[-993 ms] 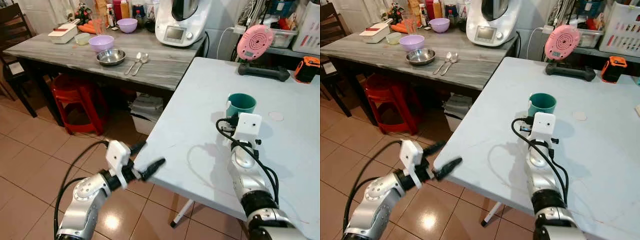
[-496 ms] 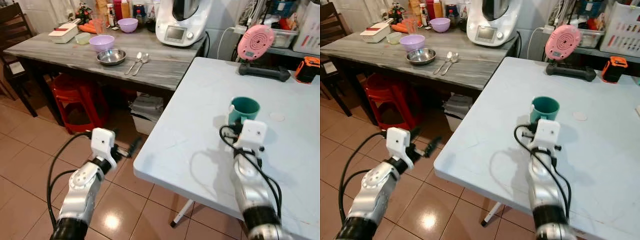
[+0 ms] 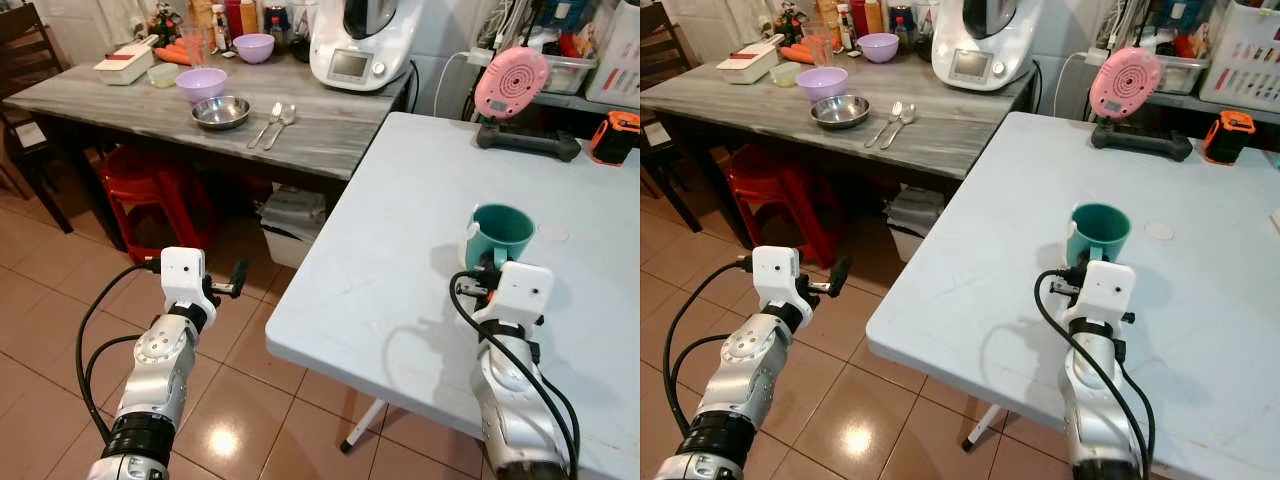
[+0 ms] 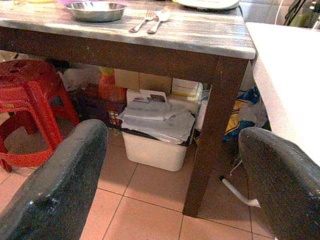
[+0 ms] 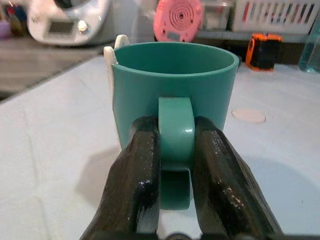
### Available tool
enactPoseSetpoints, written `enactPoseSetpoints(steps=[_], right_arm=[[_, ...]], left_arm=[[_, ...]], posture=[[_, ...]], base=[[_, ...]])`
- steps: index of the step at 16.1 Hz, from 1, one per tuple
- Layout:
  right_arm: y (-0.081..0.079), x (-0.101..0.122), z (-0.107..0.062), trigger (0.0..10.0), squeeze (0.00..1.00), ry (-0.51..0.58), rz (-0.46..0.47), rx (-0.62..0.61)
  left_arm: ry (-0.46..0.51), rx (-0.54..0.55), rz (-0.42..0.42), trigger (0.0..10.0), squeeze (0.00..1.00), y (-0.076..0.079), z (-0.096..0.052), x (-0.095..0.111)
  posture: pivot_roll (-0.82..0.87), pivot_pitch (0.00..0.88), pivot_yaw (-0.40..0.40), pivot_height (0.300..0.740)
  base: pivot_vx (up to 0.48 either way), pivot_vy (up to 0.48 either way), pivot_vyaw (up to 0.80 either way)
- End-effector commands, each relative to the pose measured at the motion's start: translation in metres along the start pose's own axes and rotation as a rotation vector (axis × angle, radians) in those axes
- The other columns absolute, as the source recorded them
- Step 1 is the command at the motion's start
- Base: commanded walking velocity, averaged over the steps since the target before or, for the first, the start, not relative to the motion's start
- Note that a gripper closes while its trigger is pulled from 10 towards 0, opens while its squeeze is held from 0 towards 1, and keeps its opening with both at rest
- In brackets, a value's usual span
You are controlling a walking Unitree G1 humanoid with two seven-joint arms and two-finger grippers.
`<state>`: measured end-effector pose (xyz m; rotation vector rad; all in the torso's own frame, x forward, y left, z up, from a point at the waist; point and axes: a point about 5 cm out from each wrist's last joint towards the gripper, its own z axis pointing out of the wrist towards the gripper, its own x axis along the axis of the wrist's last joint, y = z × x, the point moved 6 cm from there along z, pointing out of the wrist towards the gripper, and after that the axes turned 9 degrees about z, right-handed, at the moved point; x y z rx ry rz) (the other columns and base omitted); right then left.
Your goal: Setting the table
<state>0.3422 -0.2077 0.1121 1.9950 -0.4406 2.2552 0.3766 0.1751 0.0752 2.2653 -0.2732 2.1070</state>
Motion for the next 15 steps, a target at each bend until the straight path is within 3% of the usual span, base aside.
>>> enactPoseSetpoints(steps=[1, 3, 5, 13, 15], right_arm=[[-0.007, 0.016, -0.001, 9.9, 0.00, 0.043, 0.029, 0.037], [-0.010, 0.027, -0.005, 10.0, 0.00, 0.084, 0.027, 0.058], [-0.006, 0.020, -0.005, 10.0, 0.00, 0.040, 0.037, 0.034], [-0.009, 0.017, -0.006, 10.0, 0.00, 0.006, 0.036, 0.052], [-0.010, 0.016, -0.007, 10.0, 0.00, 0.002, 0.038, 0.053]], left_arm=[[0.003, 0.004, 0.011, 10.0, 0.00, 0.000, 0.001, 0.001], [0.004, -0.007, -0.018, 10.0, 0.00, 0.005, 0.002, 0.002], [0.019, -0.018, -0.020, 10.0, 0.00, 0.009, 0.004, 0.005], [0.033, -0.037, -0.049, 10.0, 0.00, 0.013, 0.006, 0.007], [0.035, -0.046, -0.047, 10.0, 0.00, 0.013, 0.007, 0.008]], posture=[[-0.07, 0.000, 0.030, 0.740], [-0.06, 0.000, 0.029, 0.740], [-0.06, 0.000, 0.028, 0.740], [-0.06, 0.000, 0.023, 0.740], [-0.06, 0.000, 0.026, 0.740]], base=[[0.000, 0.000, 0.00], [0.000, 0.000, 0.00], [0.000, 0.000, 0.00], [0.000, 0.328, -0.76], [0.000, 0.371, 0.00]])
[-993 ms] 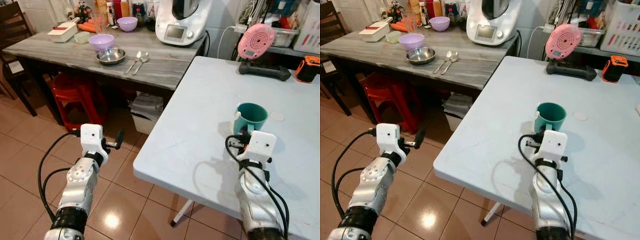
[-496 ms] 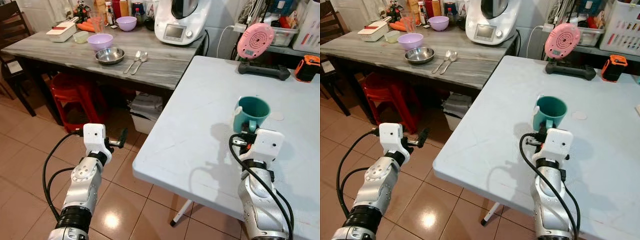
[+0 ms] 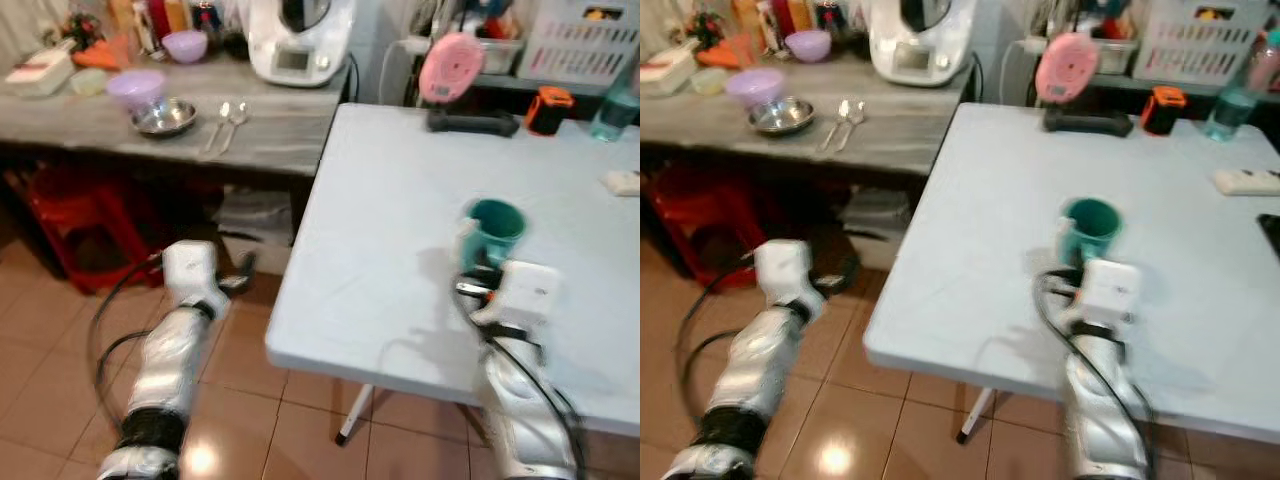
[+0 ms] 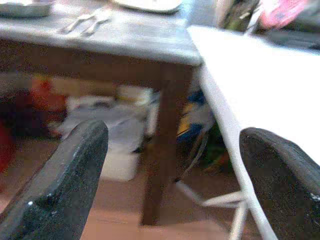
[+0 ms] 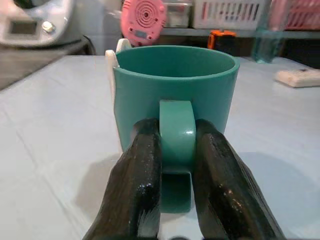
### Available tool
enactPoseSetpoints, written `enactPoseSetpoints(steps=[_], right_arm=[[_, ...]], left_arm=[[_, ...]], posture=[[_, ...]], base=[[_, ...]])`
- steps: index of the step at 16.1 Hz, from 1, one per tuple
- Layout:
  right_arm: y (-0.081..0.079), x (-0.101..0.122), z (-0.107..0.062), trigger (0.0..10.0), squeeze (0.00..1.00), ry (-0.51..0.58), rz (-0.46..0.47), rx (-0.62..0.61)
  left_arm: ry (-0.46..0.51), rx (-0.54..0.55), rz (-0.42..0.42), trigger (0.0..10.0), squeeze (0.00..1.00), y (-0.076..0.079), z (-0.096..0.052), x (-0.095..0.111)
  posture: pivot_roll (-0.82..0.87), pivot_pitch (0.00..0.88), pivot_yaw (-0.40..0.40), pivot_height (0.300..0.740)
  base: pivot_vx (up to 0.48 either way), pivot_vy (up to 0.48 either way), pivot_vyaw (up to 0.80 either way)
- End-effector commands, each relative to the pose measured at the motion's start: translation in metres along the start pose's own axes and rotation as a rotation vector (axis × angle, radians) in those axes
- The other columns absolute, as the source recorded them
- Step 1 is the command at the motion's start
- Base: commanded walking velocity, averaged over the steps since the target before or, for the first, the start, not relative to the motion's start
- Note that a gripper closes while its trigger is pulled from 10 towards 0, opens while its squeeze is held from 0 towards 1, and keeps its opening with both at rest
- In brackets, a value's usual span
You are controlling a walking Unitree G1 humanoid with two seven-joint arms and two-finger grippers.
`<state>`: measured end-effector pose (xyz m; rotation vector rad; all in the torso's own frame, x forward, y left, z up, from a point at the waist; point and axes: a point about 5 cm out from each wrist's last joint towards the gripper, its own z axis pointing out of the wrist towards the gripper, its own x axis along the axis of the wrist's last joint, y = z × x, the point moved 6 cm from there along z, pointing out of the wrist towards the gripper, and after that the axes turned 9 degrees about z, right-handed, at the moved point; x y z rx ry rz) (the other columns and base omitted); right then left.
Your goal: Setting the table
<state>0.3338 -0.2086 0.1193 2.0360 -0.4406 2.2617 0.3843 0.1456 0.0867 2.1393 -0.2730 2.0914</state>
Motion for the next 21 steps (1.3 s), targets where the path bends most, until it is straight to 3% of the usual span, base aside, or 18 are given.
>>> enactPoseSetpoints(steps=[1, 21], right_arm=[[-0.0127, 0.0073, 0.0005, 10.0, 0.00, 0.024, 0.019, 0.033], [-0.0060, 0.0065, 0.0003, 10.0, 0.00, 0.025, 0.005, 0.017]], left_arm=[[-0.023, 0.029, 0.014, 10.0, 0.00, -0.0138, -0.0053, -0.0063], [-0.023, 0.017, 0.022, 10.0, 0.00, -0.0117, -0.0043, -0.0086]], posture=[[-0.06, 0.000, 0.026, 0.740], [-0.06, 0.000, 0.030, 0.740]], base=[[0.000, 0.375, 0.00], [0.000, 0.414, 0.00]])
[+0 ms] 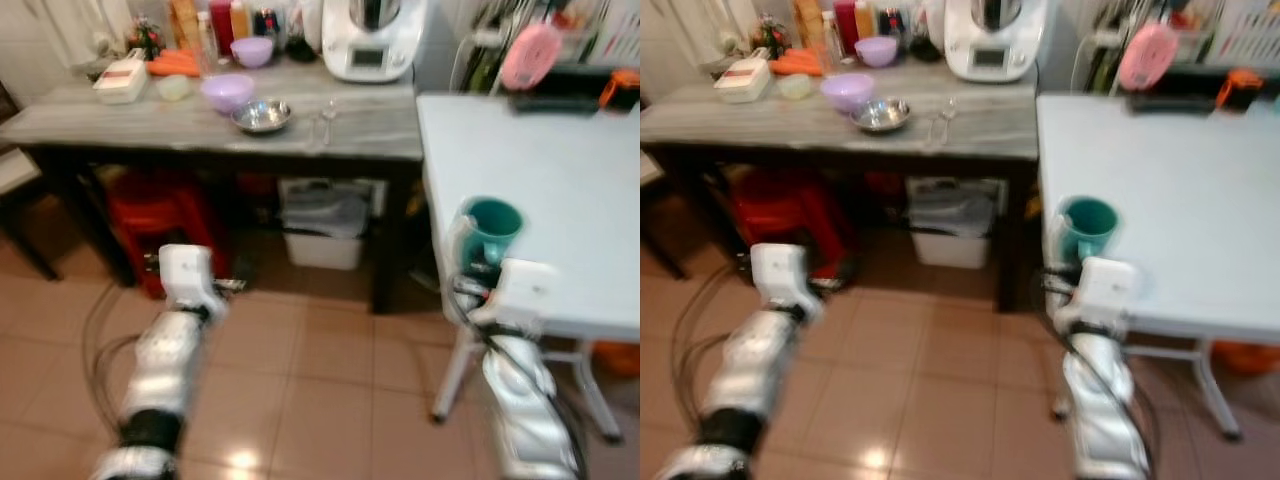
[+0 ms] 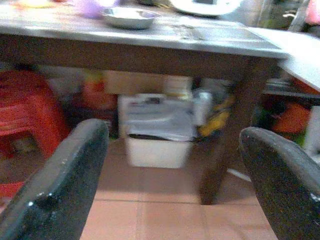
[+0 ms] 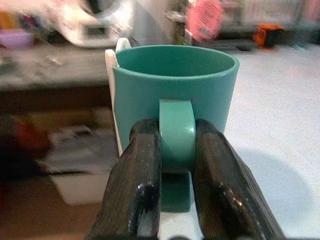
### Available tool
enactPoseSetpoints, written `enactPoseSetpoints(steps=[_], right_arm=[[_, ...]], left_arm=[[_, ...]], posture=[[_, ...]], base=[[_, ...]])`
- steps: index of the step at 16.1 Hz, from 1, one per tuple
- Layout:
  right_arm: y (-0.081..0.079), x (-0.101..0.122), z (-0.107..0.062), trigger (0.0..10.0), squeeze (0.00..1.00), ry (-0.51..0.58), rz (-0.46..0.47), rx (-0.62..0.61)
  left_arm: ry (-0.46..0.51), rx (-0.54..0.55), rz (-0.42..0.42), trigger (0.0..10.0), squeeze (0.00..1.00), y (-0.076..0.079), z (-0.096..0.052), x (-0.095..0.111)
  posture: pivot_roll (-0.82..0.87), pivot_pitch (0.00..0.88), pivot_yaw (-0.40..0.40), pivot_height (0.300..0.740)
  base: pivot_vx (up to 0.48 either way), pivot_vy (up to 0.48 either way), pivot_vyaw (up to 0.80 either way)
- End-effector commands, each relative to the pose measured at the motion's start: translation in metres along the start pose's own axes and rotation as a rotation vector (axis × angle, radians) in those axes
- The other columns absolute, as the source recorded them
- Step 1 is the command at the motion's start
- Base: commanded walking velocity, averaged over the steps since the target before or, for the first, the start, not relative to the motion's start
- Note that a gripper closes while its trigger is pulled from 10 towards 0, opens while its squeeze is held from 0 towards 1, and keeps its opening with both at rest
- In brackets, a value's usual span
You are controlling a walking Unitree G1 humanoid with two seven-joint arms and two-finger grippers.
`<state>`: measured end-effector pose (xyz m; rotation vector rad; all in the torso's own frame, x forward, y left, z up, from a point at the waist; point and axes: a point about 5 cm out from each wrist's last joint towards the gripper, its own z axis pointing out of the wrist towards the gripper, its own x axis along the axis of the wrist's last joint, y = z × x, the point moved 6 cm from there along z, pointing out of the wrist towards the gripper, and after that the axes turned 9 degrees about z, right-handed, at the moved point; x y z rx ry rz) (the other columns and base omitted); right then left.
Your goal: Setting the table
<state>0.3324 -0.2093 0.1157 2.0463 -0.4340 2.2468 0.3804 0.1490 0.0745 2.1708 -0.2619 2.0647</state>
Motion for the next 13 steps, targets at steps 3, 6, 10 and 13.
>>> enactPoseSetpoints(steps=[3, 6, 10, 13], right_arm=[[-0.006, 0.010, 0.002, 10.0, 0.00, 0.036, 0.011, 0.014], [-0.006, 0.010, 0.002, 10.0, 0.00, 0.035, 0.012, 0.010], [-0.002, 0.010, 0.002, 10.0, 0.00, 0.037, 0.004, 0.008], [0.003, 0.011, 0.000, 10.0, 0.00, 0.038, -0.014, 0.013]], left_arm=[[0.004, 0.009, 0.030, 10.0, 0.00, -0.009, 0.000, 0.004], [0.003, -0.003, 0.028, 10.0, 0.00, -0.005, 0.002, 0.003], [0.049, -0.070, -0.011, 10.0, 0.00, 0.003, -0.001, 0.010], [0.064, -0.115, -0.015, 10.0, 0.00, 0.007, -0.003, 0.012]], posture=[[-0.07, 0.000, 0.032, 0.740], [-0.07, 0.000, 0.033, 0.740], [-0.07, 0.000, 0.032, 0.740], [-0.07, 0.000, 0.032, 0.740]], base=[[0.000, 0.425, 0.00], [0.000, 0.421, 0.00], [0.000, 0.069, 0.00], [0.000, 0.000, 0.00]])
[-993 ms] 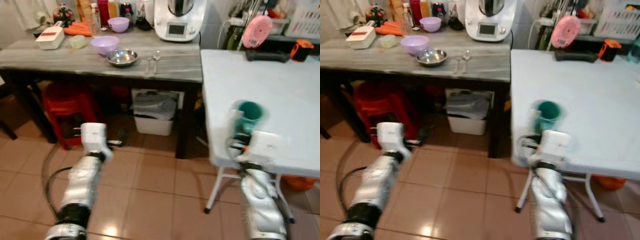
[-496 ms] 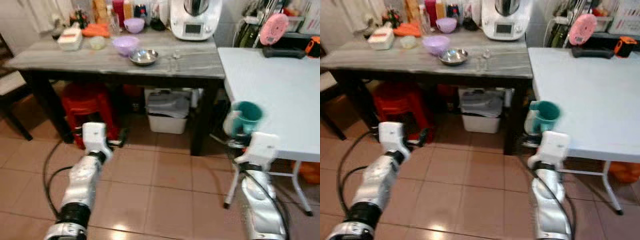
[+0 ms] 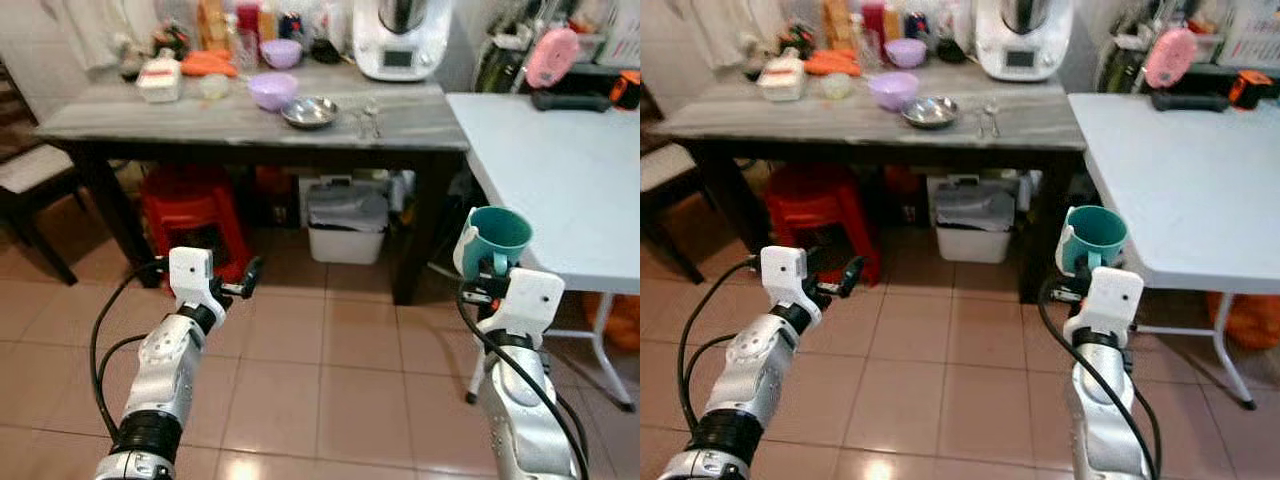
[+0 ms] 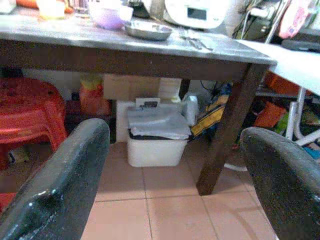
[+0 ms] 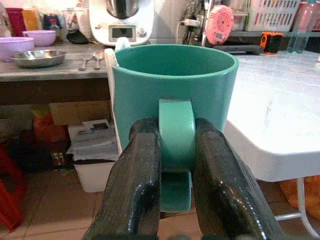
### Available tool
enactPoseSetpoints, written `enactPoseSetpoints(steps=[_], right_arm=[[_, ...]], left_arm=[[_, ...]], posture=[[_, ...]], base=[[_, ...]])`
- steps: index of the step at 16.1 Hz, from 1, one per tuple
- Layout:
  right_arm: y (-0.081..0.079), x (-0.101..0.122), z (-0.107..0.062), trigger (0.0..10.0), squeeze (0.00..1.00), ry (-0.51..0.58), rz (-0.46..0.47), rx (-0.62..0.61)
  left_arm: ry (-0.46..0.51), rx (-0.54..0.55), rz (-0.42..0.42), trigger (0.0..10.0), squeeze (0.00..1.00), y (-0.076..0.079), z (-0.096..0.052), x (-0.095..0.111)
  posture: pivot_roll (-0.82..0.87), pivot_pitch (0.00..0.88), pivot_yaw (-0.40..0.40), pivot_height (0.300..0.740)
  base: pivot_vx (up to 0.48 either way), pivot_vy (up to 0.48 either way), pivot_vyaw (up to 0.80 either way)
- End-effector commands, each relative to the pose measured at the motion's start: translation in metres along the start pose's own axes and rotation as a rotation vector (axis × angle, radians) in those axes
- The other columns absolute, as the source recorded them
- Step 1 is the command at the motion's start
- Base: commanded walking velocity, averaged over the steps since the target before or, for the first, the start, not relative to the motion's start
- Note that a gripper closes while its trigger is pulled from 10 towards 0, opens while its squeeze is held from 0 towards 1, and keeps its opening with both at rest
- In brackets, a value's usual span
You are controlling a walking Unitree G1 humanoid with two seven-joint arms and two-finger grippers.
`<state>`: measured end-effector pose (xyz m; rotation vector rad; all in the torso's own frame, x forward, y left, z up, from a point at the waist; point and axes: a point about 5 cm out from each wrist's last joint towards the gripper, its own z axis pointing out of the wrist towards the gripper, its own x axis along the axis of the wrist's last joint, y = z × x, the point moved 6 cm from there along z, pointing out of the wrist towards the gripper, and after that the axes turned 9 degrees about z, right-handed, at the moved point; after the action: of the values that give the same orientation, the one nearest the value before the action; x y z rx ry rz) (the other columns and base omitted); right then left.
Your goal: Setting the table
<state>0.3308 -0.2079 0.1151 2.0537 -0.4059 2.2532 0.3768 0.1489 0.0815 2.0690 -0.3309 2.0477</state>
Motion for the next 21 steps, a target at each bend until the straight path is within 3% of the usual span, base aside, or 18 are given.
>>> enactPoseSetpoints(steps=[1, 9, 16, 21], right_arm=[[0.004, 0.012, 0.002, 10.0, 0.00, 0.040, -0.011, -0.003], [-0.001, 0.012, -0.008, 10.0, 0.00, 0.052, -0.077, 0.069], [-0.009, 0.010, -0.015, 10.0, 0.00, 0.052, -0.071, 0.097], [-0.005, 0.011, -0.018, 10.0, 0.00, 0.051, -0.081, 0.094]], left_arm=[[0.023, -0.031, -0.009, 10.0, 0.00, 0.007, 0.001, 0.005], [0.065, -0.096, 0.001, 10.0, 0.00, 0.018, -0.006, 0.011], [0.050, -0.089, -0.007, 10.0, 0.00, 0.020, -0.014, 0.006], [0.045, -0.093, -0.007, 10.0, 0.00, 0.025, -0.014, 0.006]], posture=[[-0.07, 0.000, 0.032, 0.740], [-0.07, 0.000, 0.036, 0.740], [-0.06, 0.000, 0.039, 0.740], [-0.07, 0.000, 0.040, 0.740]], base=[[0.240, 0.000, 0.00], [0.459, 0.000, 0.00], [0.480, 0.000, 0.00], [0.480, 0.000, 0.00]])
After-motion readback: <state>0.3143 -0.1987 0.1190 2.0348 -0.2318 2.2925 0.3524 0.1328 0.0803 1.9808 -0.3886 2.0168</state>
